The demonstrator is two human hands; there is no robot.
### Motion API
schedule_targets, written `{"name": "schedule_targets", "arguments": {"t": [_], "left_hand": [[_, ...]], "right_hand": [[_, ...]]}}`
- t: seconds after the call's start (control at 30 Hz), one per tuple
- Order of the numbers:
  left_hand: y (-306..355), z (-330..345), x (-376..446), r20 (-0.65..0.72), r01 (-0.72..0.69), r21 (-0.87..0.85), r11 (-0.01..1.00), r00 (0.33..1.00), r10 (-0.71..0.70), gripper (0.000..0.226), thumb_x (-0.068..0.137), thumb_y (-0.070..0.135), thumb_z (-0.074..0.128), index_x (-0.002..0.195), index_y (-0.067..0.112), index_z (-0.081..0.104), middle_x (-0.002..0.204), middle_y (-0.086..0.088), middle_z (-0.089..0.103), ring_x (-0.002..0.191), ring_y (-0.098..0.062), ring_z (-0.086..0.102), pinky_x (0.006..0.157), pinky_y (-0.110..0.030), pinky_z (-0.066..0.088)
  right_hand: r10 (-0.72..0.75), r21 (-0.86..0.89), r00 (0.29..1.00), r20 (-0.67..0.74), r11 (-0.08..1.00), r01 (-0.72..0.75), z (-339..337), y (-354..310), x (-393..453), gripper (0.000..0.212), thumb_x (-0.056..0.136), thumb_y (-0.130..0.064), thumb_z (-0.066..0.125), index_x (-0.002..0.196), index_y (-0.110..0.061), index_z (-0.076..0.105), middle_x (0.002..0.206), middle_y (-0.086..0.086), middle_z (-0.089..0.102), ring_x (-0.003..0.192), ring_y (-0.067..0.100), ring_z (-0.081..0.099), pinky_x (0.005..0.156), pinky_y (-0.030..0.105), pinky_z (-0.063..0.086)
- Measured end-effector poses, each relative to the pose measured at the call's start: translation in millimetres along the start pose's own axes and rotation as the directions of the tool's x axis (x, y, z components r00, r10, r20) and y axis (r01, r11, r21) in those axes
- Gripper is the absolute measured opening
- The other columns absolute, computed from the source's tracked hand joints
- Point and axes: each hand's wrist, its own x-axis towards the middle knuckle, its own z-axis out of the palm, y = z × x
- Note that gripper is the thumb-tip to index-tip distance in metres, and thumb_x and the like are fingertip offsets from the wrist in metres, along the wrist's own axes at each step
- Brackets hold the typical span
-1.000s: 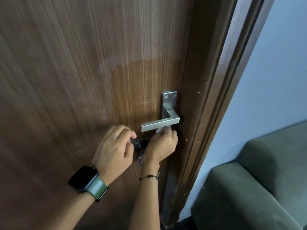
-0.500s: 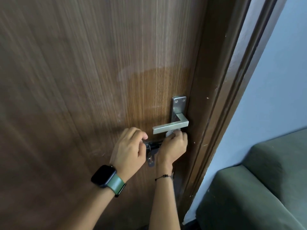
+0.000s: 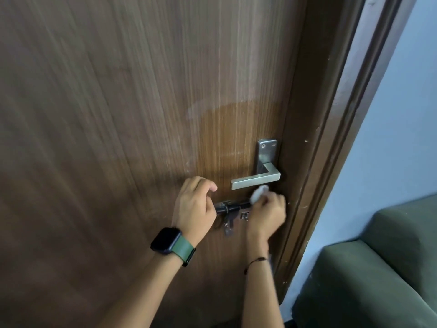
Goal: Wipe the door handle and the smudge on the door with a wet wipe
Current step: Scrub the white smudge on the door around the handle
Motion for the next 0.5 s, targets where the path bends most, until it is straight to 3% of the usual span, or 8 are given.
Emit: {"name": "schedule_targets", "arguments": {"t": [0.07,0.13,0.27,0.4,0.47,0.5], "left_hand": [[-4.2,-3.9,1.2,-0.01,0.013,0.007,1.0,1.0,-0.013,0.032,0.06,-0.021,0.047,0.077,0.002,0.062,0.078,-0.01,0.063,0.074,-0.026,0.058,0.063,-0.027,0.045],[-7.8,-7.4,1.5,-0.014,0.014,0.023,1.0,1.0,-0.014,0.034,0.059,-0.022,0.047,0.078,0.002,0.062,0.078,-0.011,0.064,0.075,-0.027,0.059,0.063,-0.027,0.046],[-10.0,-10.4,3.5,-0.017,0.034,0.044,0.998,0.999,-0.033,0.036,0.058,-0.023,0.047,0.08,0.001,0.063,0.08,-0.012,0.064,0.075,-0.03,0.059,0.063,-0.032,0.048],[-4.3,-6.8,3.6,-0.017,0.058,0.053,0.997,0.998,-0.057,0.035,0.059,-0.021,0.048,0.08,0.001,0.063,0.081,-0.012,0.064,0.077,-0.028,0.059,0.067,-0.024,0.042],[-1.5,-4.8,1.7,-0.018,0.065,0.045,0.997,0.998,-0.064,0.034,0.06,-0.021,0.048,0.081,0.001,0.063,0.082,-0.012,0.064,0.078,-0.028,0.058,0.068,-0.023,0.041],[-0.6,-4.5,0.8,-0.02,0.066,0.038,0.997,0.998,-0.065,0.035,0.059,-0.021,0.048,0.081,0.001,0.063,0.082,-0.012,0.064,0.078,-0.029,0.058,0.068,-0.025,0.042]], "right_hand": [[0.114,-0.009,0.993,-0.026,0.993,-0.115,0.0,1.5,15.3,0.017,0.085,0.003,0.055,0.094,0.004,0.069,0.093,0.023,0.062,0.086,0.041,0.058,0.073,0.04,0.043],[0.087,-0.014,0.995,0.045,0.996,-0.086,10.6,-13.6,1.1,0.016,0.08,0.007,0.057,0.089,0.004,0.069,0.09,0.024,0.061,0.085,0.042,0.056,0.073,0.045,0.047],[-0.21,-0.013,0.971,0.11,0.977,0.213,24.2,-31.6,-44.5,0.013,0.063,0.01,0.072,0.069,0.0,0.065,0.069,0.018,0.059,0.065,0.035,0.057,0.056,0.037,0.047],[-0.472,-0.03,0.843,0.258,0.868,0.496,26.0,-37.8,-76.9,0.013,0.065,0.0,0.076,0.066,-0.007,0.065,0.066,0.009,0.06,0.063,0.026,0.057,0.058,0.029,0.042],[-0.542,-0.008,0.782,0.307,0.82,0.572,19.4,-34.4,-76.6,0.013,0.065,-0.003,0.077,0.067,-0.01,0.065,0.066,0.006,0.061,0.063,0.023,0.058,0.055,0.027,0.044],[-0.518,0.02,0.808,0.28,0.845,0.535,14.3,-29.0,-71.6,0.014,0.064,-0.002,0.076,0.07,-0.01,0.066,0.069,0.006,0.062,0.065,0.023,0.059,0.055,0.026,0.046]]}}
